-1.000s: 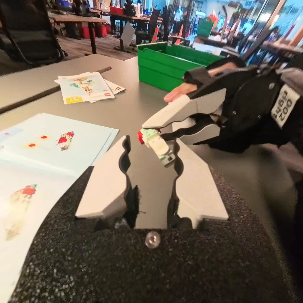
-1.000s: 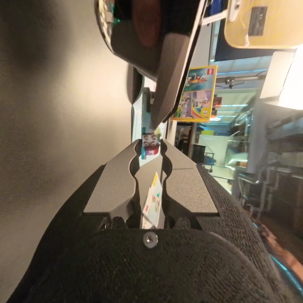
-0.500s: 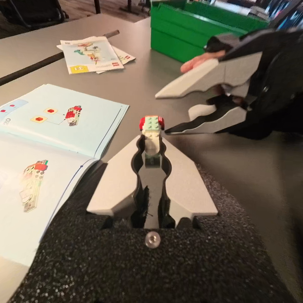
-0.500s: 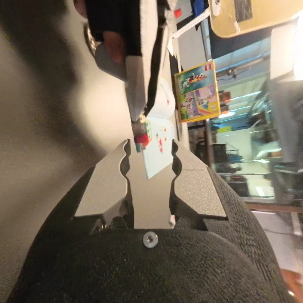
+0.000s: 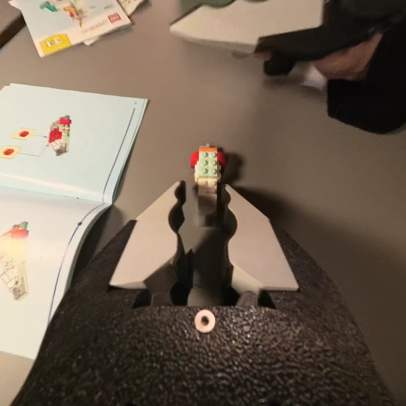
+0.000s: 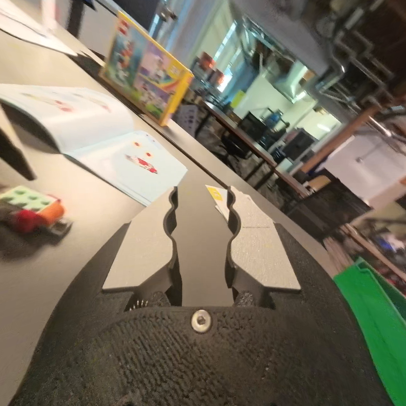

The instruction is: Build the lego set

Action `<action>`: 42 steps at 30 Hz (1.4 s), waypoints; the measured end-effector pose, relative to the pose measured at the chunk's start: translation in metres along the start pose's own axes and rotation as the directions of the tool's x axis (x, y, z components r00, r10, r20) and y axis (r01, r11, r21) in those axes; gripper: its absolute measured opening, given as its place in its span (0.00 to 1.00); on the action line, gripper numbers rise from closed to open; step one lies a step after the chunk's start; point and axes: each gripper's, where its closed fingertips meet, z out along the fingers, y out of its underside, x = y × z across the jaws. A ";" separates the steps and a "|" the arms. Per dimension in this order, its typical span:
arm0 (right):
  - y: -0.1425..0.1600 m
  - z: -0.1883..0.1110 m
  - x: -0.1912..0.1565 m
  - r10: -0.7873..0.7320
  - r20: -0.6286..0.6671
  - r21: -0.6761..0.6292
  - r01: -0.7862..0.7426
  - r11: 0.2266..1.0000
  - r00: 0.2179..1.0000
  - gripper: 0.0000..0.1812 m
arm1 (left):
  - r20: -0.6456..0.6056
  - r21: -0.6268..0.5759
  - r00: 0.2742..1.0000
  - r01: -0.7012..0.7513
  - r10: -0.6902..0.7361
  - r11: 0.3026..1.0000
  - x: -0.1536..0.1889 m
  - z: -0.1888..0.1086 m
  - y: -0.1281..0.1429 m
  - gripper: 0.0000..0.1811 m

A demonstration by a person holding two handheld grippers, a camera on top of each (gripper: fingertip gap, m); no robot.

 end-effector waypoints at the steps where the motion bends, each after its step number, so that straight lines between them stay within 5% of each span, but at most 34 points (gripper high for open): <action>1: 0.001 0.004 0.002 0.006 -0.028 -0.010 -0.006 1.000 1.000 0.26 | 0.004 0.021 1.000 -0.013 0.013 1.000 0.001 -0.003 -0.005 0.20; 5: -0.010 0.011 0.010 -0.011 -0.109 0.058 0.018 0.998 0.994 0.24 | 0.065 0.183 0.997 -0.064 0.053 0.981 0.006 -0.047 -0.044 0.26; 9: -0.004 0.012 0.016 -0.011 -0.128 0.045 0.016 0.999 0.992 0.22 | 0.241 0.313 0.968 -0.151 0.075 0.938 0.019 -0.141 -0.065 0.23; 13: -0.005 0.010 0.022 0.025 -0.149 0.065 -0.016 0.998 0.988 0.20 | 0.736 0.193 0.672 -0.317 0.077 0.928 -0.018 -0.280 -0.036 0.18; 16: -0.007 0.010 0.020 0.013 -0.143 0.073 -0.003 0.997 0.990 0.19 | 0.895 0.074 0.445 -0.120 -0.013 0.990 -0.048 -0.362 0.026 0.21; 19: -0.009 0.011 0.016 0.003 -0.126 0.080 0.007 0.997 0.992 0.18 | 0.955 -0.008 0.296 0.047 -0.006 0.999 -0.054 -0.409 0.075 0.18; 27: -0.011 0.009 0.015 0.035 -0.104 0.106 -0.024 0.994 0.994 0.16 | 0.971 -0.088 0.239 0.249 0.027 0.965 -0.071 -0.430 0.129 0.16; 42: -0.013 0.010 0.012 0.032 -0.084 0.122 -0.021 0.992 0.996 0.15 | 0.953 -0.018 0.284 0.403 -0.106 0.915 -0.075 -0.416 0.162 0.16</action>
